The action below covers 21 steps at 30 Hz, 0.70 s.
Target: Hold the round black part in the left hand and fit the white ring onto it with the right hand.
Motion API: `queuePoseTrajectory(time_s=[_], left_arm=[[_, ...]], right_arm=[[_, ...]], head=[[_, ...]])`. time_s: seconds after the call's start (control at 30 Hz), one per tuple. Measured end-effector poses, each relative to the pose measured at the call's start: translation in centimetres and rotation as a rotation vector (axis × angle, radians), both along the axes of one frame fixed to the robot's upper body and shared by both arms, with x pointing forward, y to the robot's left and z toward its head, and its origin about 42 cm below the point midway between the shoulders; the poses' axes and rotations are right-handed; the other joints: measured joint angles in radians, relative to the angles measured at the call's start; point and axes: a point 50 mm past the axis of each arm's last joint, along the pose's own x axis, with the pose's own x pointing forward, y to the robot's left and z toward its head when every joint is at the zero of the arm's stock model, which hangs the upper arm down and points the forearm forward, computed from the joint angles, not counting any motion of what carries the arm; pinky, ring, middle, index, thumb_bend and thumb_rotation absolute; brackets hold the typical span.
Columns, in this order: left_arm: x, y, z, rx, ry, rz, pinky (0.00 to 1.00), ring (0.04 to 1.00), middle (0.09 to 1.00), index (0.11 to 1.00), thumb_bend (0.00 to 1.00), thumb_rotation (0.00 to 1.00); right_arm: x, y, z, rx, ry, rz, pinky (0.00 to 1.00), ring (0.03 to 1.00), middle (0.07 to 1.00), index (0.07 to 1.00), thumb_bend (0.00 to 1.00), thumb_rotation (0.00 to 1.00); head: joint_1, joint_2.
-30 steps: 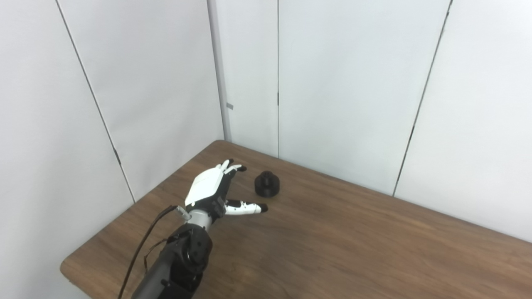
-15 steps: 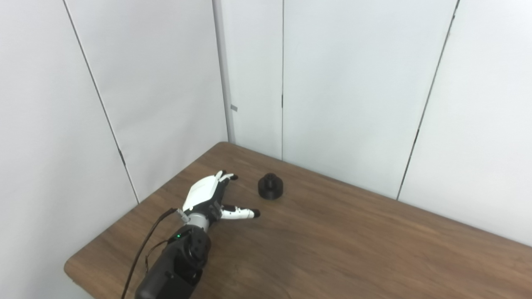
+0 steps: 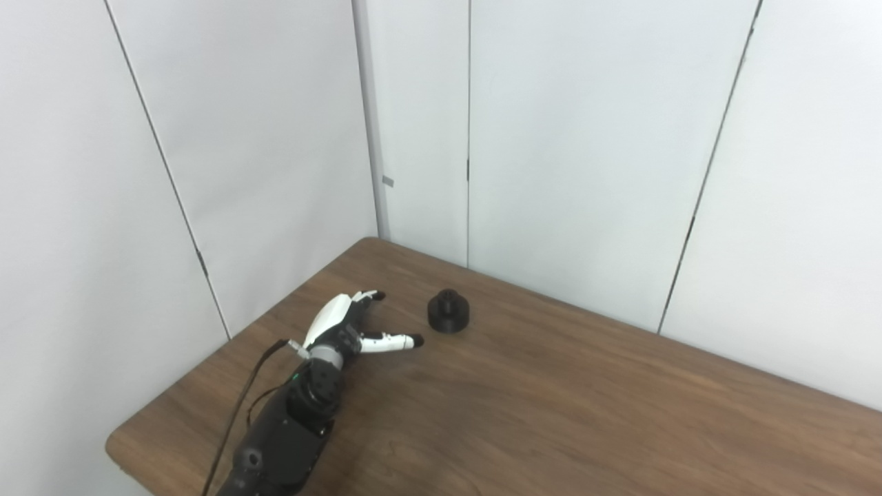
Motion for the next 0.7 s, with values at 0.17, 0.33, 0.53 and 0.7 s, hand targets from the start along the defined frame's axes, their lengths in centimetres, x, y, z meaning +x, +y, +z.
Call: queuePoseTrajectory(time_s=[0.17,0.33,0.53,0.7], left_arm=[[0.9,1.1,-0.3,0.014,0.041,0.012,1.0,1.0,1.0,0.928,1.0,0.41],[2.2,1.0,-0.7,0.044,0.061,0.0,1.0,1.0,1.0,0.926,1.0,0.38],[3.7,0.6,-0.9,0.103,0.089,-0.02,1.0,1.0,1.0,0.917,1.0,0.39],[4.7,-0.3,-1.1,0.158,0.119,-0.038,1.0,1.0,1.0,0.919,1.0,0.39]], right_arm=[[-0.2,0.0,0.0,0.003,-0.001,0.0,0.95,0.97,0.964,0.902,0.7,0.72],[-0.5,-0.1,-0.1,0.005,0.002,-0.004,0.95,0.978,0.97,0.917,0.71,0.73],[-0.7,-0.1,0.0,0.007,0.003,-0.005,0.95,0.971,0.964,0.899,0.7,0.72],[-1.0,0.1,0.0,0.001,0.002,-0.005,0.96,0.974,0.968,0.903,0.66,0.74]], head=[[-0.008,0.002],[-0.017,0.005],[-0.034,0.009],[-0.049,0.012]])
